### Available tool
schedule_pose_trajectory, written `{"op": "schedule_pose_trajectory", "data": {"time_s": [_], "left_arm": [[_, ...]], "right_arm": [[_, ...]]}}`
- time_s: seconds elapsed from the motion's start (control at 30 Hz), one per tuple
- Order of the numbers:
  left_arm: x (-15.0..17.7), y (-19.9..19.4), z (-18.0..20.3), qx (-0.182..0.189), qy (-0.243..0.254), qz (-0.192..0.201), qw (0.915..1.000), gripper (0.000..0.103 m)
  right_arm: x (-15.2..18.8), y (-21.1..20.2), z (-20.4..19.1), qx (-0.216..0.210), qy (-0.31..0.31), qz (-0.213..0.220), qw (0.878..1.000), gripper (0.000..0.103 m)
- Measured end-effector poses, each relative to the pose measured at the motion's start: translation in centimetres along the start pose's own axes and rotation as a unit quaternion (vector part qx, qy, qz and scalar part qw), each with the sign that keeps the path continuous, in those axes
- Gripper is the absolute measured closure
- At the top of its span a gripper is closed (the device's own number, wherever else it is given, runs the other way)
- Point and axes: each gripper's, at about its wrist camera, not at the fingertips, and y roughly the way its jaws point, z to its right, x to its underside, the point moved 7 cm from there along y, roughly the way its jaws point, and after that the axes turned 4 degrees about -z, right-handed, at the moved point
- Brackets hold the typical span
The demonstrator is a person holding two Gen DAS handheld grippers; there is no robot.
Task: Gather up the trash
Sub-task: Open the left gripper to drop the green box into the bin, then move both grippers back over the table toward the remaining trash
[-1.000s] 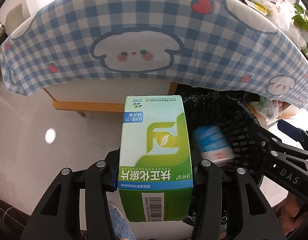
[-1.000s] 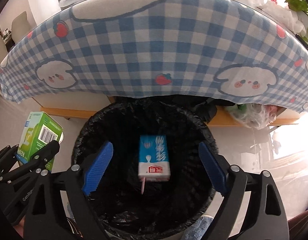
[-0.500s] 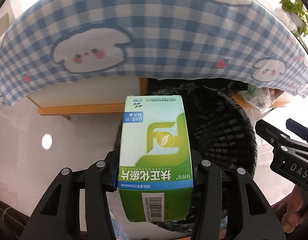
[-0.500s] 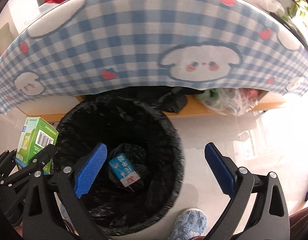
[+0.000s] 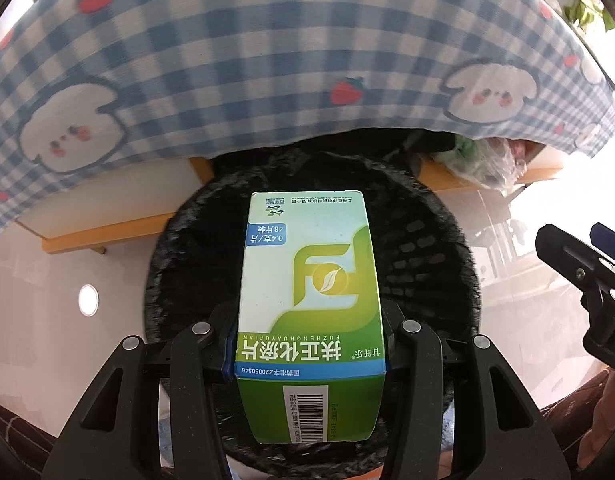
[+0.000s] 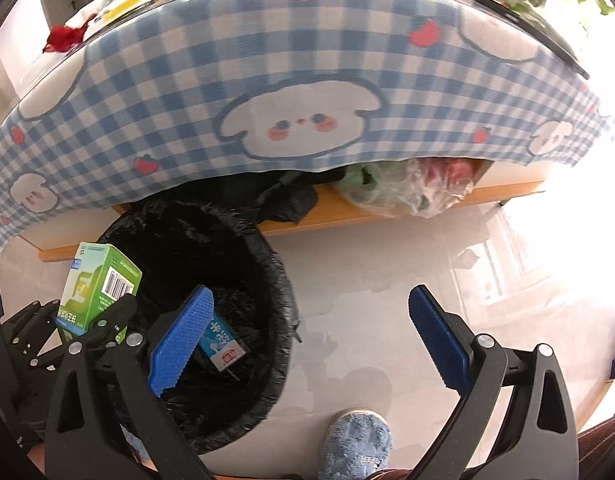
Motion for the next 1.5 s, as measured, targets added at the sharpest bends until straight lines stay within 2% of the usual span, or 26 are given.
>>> {"op": "schedule_pose_trajectory", "data": {"time_s": [0.23,0.27,0.33,0.4,0.47,0.67,0.93,1.5], "left_arm": [[-0.2,0.1,2.3,0.005,0.019,0.002,0.9998,0.053],[-0.2,0.1,2.4,0.003,0.021,0.002,0.9998,0.051],[-0.2,0.1,2.4,-0.003,0.020,0.004,0.9998,0.033],[-0.2,-0.1,2.2,-0.003,0.017,0.007,0.9998,0.030],[-0.3,-0.4,1.7,-0.004,0.015,0.008,0.9999,0.022],[-1.1,-2.5,0.2,-0.004,0.001,0.035,0.9994,0.009],[-2.2,-6.7,-3.2,-0.026,-0.040,0.077,0.9959,0.006],[-4.0,-15.9,-8.1,-0.044,-0.077,0.117,0.9892,0.006]], "right_arm": [[0.2,-0.5,2.0,0.006,0.014,0.003,1.000,0.009],[0.2,-0.5,2.2,0.007,0.017,0.003,1.000,0.009],[0.2,-0.4,2.4,0.008,0.021,0.003,1.000,0.009],[0.1,-0.4,2.4,0.009,0.022,0.003,1.000,0.009],[0.0,-0.6,2.1,0.009,0.019,0.007,1.000,0.009],[-0.5,-1.9,0.9,0.008,0.003,0.023,1.000,0.009],[-2.0,-5.0,-1.2,-0.020,-0.001,0.064,0.998,0.009],[-5.8,-13.3,-4.6,-0.033,-0.029,0.141,0.989,0.009]]}}
